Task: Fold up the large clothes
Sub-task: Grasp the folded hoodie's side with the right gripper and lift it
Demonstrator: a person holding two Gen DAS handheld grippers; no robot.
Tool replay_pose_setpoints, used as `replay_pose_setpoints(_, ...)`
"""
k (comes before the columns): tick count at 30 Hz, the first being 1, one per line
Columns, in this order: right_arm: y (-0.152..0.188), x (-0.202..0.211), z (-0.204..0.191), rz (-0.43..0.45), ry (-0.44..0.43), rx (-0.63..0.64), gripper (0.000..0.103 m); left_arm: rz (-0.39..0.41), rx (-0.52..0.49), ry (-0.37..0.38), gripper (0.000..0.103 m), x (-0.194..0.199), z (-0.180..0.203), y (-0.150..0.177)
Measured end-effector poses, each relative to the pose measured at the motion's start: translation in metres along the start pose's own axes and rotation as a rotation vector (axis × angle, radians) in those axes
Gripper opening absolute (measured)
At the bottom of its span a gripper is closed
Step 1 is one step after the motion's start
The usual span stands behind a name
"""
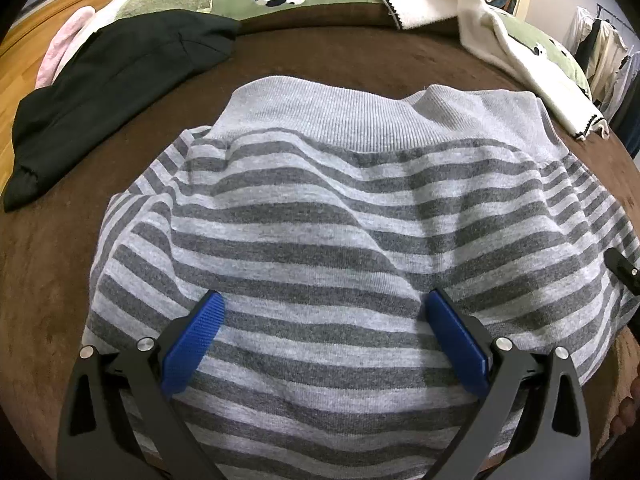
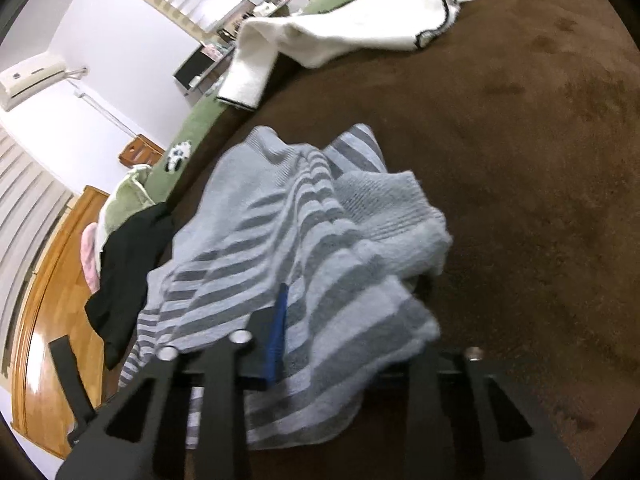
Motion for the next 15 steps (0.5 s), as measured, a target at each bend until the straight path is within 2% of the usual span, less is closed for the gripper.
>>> replay_pose_setpoints(7, -0.018, 0.021, -0.037, 0.048, -0.111, 0.075, 0.018, -0.008, -0.015, -0.018, 0.098, -0.001, 0.002, -0.002)
replay_pose_setpoints(11, -0.026, 0.028, -0.069, 0.041, -0.177, 0.112, 0.018, 0.000, -0.016, -0.029, 0.098, -0.001, 0.003, 0.000)
replay_pose_setpoints(15, -0.025, 0.030, -0.097, 0.032, -0.202, 0.163, 0.018, 0.008, -0.020, -0.039, 0.098, -0.002, 0.004, 0.001)
Point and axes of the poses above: each gripper's, at about its wrist camera, not at the fingertips, and x roughly against the way its jaws point, z to its right, y to its underside, the point moved 2 cm from there along -x, roughly the way its jaws point, and after that the axes turned 9 degrees about -y, right-handed, at the moved point
